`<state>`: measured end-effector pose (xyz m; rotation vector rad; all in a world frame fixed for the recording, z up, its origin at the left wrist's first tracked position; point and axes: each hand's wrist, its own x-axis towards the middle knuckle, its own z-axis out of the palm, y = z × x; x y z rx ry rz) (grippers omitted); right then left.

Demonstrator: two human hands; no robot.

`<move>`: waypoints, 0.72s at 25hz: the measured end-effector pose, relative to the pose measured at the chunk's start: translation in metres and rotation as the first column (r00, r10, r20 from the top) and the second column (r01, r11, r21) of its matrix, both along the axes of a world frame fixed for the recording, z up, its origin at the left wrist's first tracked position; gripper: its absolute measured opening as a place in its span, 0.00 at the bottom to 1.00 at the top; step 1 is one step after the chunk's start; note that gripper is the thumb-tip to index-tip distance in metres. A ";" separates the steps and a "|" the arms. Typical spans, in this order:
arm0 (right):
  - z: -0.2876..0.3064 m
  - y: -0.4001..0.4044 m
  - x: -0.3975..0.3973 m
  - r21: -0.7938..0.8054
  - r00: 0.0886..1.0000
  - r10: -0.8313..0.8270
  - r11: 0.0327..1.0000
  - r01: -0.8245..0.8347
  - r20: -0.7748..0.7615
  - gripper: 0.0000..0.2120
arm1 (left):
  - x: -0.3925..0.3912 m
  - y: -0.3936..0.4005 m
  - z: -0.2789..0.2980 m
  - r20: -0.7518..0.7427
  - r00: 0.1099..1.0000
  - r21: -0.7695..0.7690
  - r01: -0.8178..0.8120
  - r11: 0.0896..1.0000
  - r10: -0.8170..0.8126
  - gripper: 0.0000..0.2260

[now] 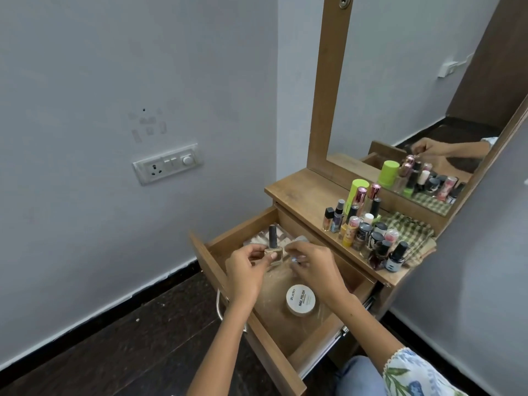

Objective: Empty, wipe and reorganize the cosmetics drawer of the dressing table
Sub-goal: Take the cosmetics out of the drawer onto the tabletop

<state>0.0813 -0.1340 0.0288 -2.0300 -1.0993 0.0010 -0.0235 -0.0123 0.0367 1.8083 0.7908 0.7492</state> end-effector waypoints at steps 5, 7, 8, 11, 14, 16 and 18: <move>-0.028 0.011 0.009 -0.580 0.974 -0.222 0.788 0.205 0.044 0.08 | 0.012 -0.013 -0.011 -0.007 1.000 0.136 -0.005 0.991 0.006 0.09; -0.033 0.022 0.000 -0.646 0.974 -0.156 0.729 0.228 0.166 0.07 | 0.014 -0.011 -0.014 0.011 1.000 0.131 -0.002 0.991 0.001 0.10; -0.034 0.028 -0.002 -0.656 0.968 -0.132 0.715 0.243 0.215 0.08 | 0.014 -0.010 -0.015 0.023 1.000 0.132 -0.009 0.991 0.006 0.10; -0.034 0.045 -0.005 -0.648 0.930 -0.108 0.689 0.324 0.351 0.09 | 0.012 -0.010 -0.015 0.070 0.997 0.152 -0.054 0.987 0.043 0.10; -0.033 0.050 -0.003 -0.622 0.938 -0.178 0.710 0.331 0.297 0.08 | 0.012 -0.009 -0.017 0.082 0.995 0.154 -0.065 0.986 0.052 0.09; -0.031 0.044 -0.003 -0.563 0.952 -0.253 0.767 0.306 0.174 0.06 | 0.012 -0.010 -0.016 0.087 0.995 0.152 -0.058 0.987 0.046 0.09; -0.025 0.033 -0.007 -0.474 0.953 -0.293 0.829 0.295 0.080 0.06 | 0.012 -0.010 -0.015 0.090 0.995 0.149 -0.048 0.988 0.035 0.09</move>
